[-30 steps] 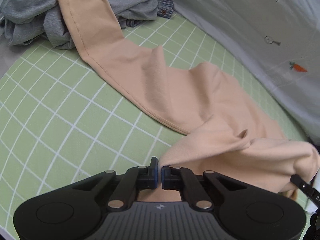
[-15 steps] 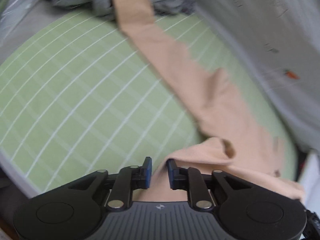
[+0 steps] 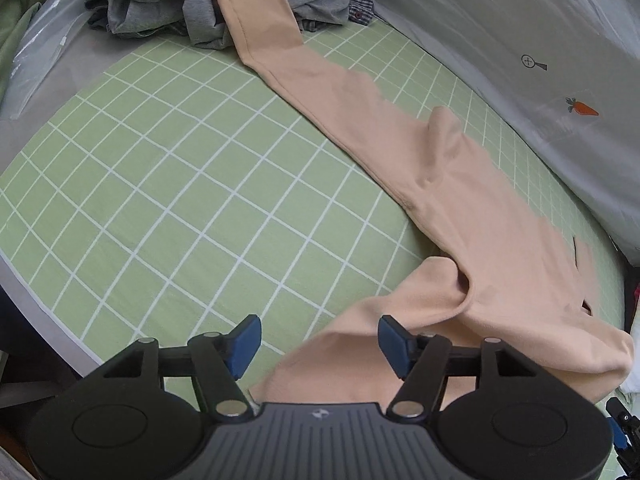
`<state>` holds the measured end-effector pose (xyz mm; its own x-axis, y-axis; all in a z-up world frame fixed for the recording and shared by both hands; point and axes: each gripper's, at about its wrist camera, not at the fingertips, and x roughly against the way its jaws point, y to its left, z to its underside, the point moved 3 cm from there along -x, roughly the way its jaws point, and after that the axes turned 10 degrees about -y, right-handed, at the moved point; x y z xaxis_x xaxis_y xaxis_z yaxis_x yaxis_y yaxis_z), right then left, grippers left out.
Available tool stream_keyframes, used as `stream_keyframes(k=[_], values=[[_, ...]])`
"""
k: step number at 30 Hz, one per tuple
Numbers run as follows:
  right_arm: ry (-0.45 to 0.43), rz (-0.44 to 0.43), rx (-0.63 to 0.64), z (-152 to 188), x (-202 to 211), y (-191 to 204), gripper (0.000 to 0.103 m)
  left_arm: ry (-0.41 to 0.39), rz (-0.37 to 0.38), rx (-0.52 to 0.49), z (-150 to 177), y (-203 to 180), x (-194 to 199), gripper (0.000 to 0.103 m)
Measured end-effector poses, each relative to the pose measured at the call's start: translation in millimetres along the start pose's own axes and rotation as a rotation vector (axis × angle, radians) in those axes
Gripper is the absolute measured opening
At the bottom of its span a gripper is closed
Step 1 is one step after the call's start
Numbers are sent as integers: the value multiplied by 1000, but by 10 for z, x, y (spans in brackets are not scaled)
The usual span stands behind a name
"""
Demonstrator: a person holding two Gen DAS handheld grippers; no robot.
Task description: Fold clothes
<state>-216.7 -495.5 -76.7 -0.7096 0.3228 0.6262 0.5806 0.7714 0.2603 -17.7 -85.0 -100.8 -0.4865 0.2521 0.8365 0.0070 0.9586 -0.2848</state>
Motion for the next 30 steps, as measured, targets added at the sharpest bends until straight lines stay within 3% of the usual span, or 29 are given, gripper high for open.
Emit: stream_keyframes(k=[3, 4, 6, 9, 15, 18, 21, 22, 25, 30], values=[[29, 54, 118, 88, -44, -30, 70, -1, -11, -21, 52, -82, 7, 66], [80, 55, 208, 199, -129, 0, 73, -1, -13, -26, 67, -104, 12, 66], [175, 54, 382, 417, -290, 61, 67, 5, -11, -30, 94, -144, 25, 67], [189, -52, 476, 641, -396, 243, 65, 3, -12, -41, 148, -192, 79, 67], [132, -201, 508, 641, -618, 549, 62, 1, -17, -53, 259, -223, 184, 72], [148, -303, 463, 623, -712, 553, 46, 4, -17, -41, 299, -211, 204, 72], [162, -371, 426, 611, -710, 509, 6, 10, -11, -23, 314, -207, 202, 72], [159, -376, 413, 596, -659, 481, 3, 12, -9, -19, 318, -208, 200, 72], [153, -380, 343, 534, -479, 342, 3, 6, -6, -19, 310, -236, 193, 72], [190, -315, 202, 480, -29, -13, 3, 6, 3, -13, 273, -296, 135, 72]])
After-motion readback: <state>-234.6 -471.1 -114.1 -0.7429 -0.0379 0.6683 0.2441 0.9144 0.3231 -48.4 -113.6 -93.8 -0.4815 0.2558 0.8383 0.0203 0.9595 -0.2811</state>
